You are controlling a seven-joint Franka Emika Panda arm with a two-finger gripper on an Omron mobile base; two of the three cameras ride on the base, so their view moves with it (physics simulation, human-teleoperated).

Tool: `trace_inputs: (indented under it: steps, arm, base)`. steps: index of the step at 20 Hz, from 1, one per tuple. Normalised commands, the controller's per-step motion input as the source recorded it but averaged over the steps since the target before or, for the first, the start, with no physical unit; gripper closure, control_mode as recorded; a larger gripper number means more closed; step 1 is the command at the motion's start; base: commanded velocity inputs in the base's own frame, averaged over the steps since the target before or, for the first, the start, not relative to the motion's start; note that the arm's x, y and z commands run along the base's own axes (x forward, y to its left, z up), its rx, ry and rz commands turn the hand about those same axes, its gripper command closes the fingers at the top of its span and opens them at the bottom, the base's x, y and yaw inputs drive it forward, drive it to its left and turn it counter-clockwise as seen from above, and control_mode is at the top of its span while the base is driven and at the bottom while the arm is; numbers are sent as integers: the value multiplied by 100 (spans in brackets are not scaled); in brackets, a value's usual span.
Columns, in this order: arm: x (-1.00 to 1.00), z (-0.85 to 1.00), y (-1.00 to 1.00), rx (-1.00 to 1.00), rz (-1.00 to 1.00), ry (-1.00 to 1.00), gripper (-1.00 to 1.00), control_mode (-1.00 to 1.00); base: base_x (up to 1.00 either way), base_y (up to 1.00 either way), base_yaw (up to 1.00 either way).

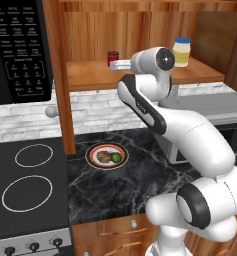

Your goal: Pick the avocado and bread from the counter and place them on the plate. Then pick the jam from the cabinet and place it next to the plate. Lastly close the cabinet door.

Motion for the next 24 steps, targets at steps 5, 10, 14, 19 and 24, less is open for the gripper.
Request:
trace_inputs:
  steps: [5, 10, 14, 19, 24]
  arm:
    - [33, 7, 0, -1, -2, 0, -100, -100]
    - [29, 14, 3, -1, 0, 1, -100, -100]
    - [11, 9, 13, -4, 0, 1, -100, -100]
    - [0, 0, 9, -6, 0, 4, -100, -100]
    - [15, 0, 0, -4, 0, 6, -100, -100]
  base:
    - [0, 0, 0]
    - [0, 0, 0]
    - [0, 0, 0]
    - [0, 0, 0]
    - [0, 0, 0]
